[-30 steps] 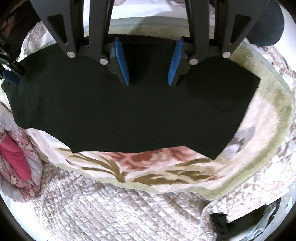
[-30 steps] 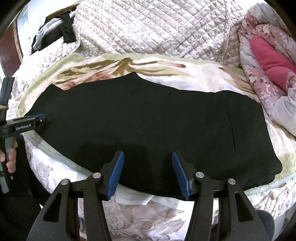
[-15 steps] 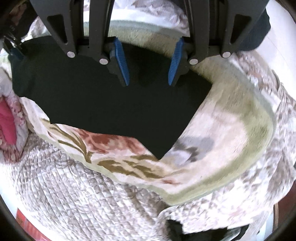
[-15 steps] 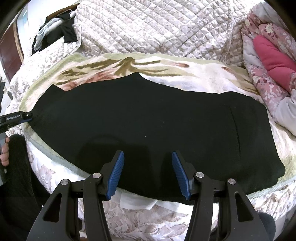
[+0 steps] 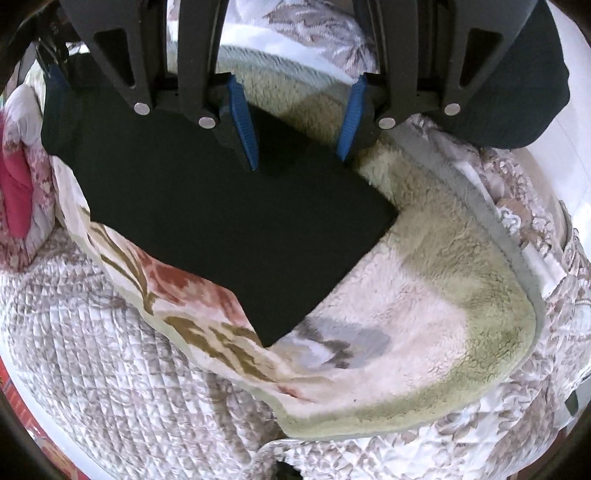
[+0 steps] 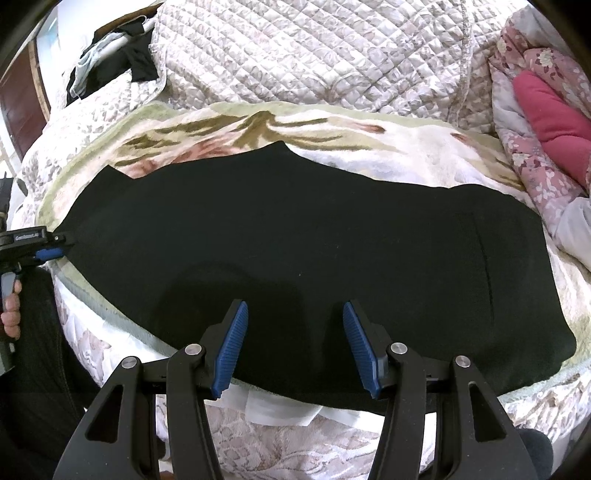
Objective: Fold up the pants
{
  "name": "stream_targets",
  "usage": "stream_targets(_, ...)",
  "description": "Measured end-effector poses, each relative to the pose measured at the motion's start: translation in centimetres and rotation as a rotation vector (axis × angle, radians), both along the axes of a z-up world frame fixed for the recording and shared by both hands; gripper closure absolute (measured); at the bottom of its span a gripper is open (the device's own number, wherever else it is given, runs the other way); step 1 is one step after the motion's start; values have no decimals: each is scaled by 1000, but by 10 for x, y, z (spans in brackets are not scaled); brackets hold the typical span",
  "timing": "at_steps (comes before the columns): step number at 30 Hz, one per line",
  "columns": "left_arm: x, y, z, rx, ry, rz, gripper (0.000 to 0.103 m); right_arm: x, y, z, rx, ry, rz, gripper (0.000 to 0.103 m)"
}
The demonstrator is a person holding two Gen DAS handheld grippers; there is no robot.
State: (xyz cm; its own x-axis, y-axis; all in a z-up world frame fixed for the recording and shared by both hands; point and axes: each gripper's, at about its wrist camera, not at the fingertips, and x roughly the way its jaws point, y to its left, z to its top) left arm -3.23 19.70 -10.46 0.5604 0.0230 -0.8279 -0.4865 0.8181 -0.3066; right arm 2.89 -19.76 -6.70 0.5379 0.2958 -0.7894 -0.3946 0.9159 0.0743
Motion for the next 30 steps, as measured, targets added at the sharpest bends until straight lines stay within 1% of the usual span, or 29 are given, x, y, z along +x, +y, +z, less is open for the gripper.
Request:
stream_targets(5,5,8,-2,-25,-38,26,55,3,-1,1,11,1,-5,49)
stream_targets(9,15,9,-3,12,-90,20,57,2,2,3,20,-4,7,49)
stream_targets(10,18,9,-2,29,-100,13,60,2,3,4,22,-8,10,49)
stream_targets(11,21,9,-3,47,-101,8,74,2,3,5,25,-10,11,49)
stream_targets(12,24,9,-4,61,-92,11,82,2,2,5,29,-11,9,49)
stream_targets(13,27,11,-4,56,-88,10,89,2,1,6,32,-11,6,49)
stream_targets(15,30,13,-1,43,-92,0,95,3,-2,7,39,-14,-4,49)
stream_targets(18,32,9,13,38,-125,-41,96,3,-6,8,48,-15,-19,49)
stream_targets(21,37,-4,35,44,-177,-99,97,5,-14,9,65,-18,-40,49)
stream_targets(24,47,-28,59,48,-229,-186,97,6,-23,12,87,-23,-66,49)
stream_targets(28,68,-75,85,46,-289,-338,97,5,-37,15,106,-31,-101,49)
stream_targets(30,77,-101,92,45,-308,-415,97,5,-43,16,111,-35,-116,49)
